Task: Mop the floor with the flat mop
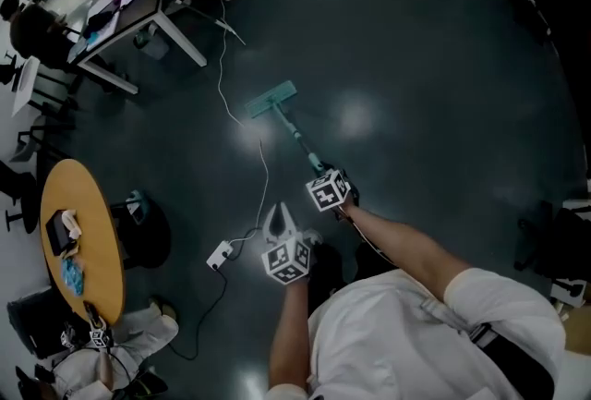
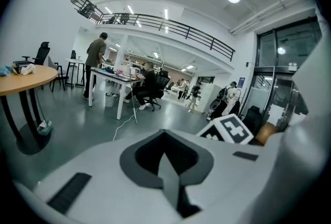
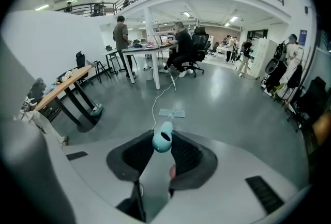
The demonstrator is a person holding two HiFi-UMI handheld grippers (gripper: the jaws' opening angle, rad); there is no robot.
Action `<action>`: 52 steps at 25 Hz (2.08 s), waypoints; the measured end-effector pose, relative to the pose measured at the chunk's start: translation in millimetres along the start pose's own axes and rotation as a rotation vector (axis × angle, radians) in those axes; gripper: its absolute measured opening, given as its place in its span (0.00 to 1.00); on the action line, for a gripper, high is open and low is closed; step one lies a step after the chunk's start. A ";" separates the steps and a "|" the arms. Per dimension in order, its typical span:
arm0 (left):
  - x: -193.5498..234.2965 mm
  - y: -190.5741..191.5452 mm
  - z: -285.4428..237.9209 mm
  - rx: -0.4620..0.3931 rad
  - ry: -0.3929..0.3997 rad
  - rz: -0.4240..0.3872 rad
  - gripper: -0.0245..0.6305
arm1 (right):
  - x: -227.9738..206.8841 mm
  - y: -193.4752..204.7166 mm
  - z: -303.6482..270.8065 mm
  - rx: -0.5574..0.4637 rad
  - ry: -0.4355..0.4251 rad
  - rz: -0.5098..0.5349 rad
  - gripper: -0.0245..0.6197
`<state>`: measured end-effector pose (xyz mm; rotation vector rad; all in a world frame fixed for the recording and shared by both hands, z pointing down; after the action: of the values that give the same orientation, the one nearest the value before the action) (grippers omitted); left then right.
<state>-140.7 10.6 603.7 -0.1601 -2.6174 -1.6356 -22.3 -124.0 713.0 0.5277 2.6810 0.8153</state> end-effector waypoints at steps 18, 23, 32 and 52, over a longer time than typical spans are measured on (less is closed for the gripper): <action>16.8 21.0 10.6 0.023 0.007 0.043 0.05 | -6.8 35.3 77.5 0.075 -0.033 -0.009 0.21; 3.8 15.9 24.8 -0.006 0.034 0.054 0.05 | -18.6 79.6 156.5 0.088 -0.046 -0.025 0.21; 10.8 27.6 30.8 0.021 0.013 0.070 0.05 | -3.5 97.3 102.3 0.104 0.008 -0.021 0.21; 67.9 44.5 33.5 0.063 -0.056 0.098 0.05 | 21.6 -32.6 -70.3 0.054 0.033 0.091 0.21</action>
<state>-202.7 64.2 635.3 -0.3308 -2.6515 -1.5384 -76.1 -173.4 746.6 0.6594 2.7333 0.7845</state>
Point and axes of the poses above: the fingertips, and each gripper's own axes: z backward along the fingers, x to its left, y out of its underside, the point moved 6 cm from there along z, backward along the fingers, and after that the axes turned 13 degrees about -z, right-handed, at the moved point
